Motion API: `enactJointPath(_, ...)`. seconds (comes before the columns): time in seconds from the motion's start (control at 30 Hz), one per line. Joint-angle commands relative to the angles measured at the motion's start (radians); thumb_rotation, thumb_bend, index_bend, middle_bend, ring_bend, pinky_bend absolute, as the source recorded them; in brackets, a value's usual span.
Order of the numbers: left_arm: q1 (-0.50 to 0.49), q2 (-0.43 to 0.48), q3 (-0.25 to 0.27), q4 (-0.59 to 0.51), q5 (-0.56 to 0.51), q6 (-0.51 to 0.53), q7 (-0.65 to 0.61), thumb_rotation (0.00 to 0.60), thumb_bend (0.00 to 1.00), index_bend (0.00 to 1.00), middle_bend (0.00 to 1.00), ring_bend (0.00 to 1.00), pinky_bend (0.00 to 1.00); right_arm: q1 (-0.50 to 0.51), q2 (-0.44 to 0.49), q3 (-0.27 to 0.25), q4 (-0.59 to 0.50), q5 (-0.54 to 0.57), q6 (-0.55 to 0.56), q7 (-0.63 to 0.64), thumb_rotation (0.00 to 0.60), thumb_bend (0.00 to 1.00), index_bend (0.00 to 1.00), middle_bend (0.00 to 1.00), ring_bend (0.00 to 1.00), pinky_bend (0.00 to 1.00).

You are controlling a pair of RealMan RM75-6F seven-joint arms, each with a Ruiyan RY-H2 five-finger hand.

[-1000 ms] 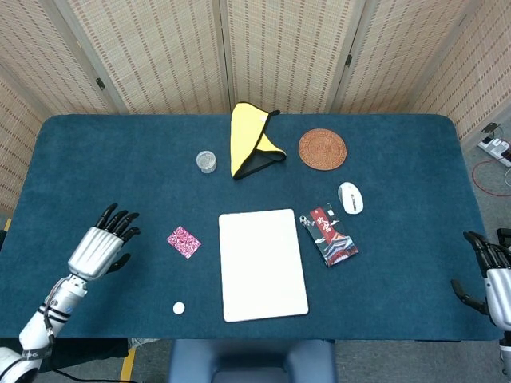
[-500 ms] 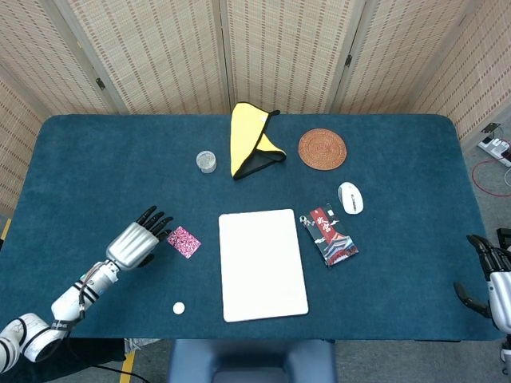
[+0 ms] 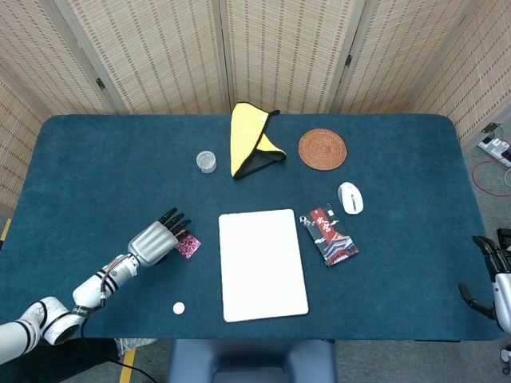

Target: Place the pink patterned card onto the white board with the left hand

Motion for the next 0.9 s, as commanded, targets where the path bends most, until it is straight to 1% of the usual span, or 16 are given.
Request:
enactJointPath(0.03, -0.022, -0.008, -0.001, -0.003, -0.016, -0.022, 0.007, 0.6, 0.34, 0.25, 0.11, 0.06, 0.0, -0.002, 0.001, 0.0, -0.001, -0.001, 0.002, -0.001, 0.6, 0.31, 0.1, 0.16, 0.21, 0.16)
enactJointPath(0.2, -0.045, -0.02, -0.001, 0.008, -0.033, -0.041, -0.015, 0.6, 0.34, 0.28, 0.11, 0.06, 0.0, -0.004, 0.002, 0.001, -0.003, 0.001, 0.004, -0.003, 0.6, 0.31, 0.1, 0.16, 0.21, 0.16)
enactJointPath(0.5, -0.067, -0.044, 0.005, 0.044, -0.076, -0.078, -0.034, 0.6, 0.35, 0.3, 0.11, 0.06, 0.0, -0.005, 0.001, 0.003, 0.0, 0.007, -0.001, -0.003, 0.6, 0.31, 0.1, 0.16, 0.21, 0.16)
enactJointPath(0.9, -0.08, -0.077, 0.012, 0.092, -0.111, -0.083, -0.052, 0.6, 0.34, 0.31, 0.11, 0.06, 0.0, -0.007, 0.0, 0.005, 0.003, 0.013, -0.004, -0.003, 0.6, 0.31, 0.1, 0.16, 0.21, 0.16)
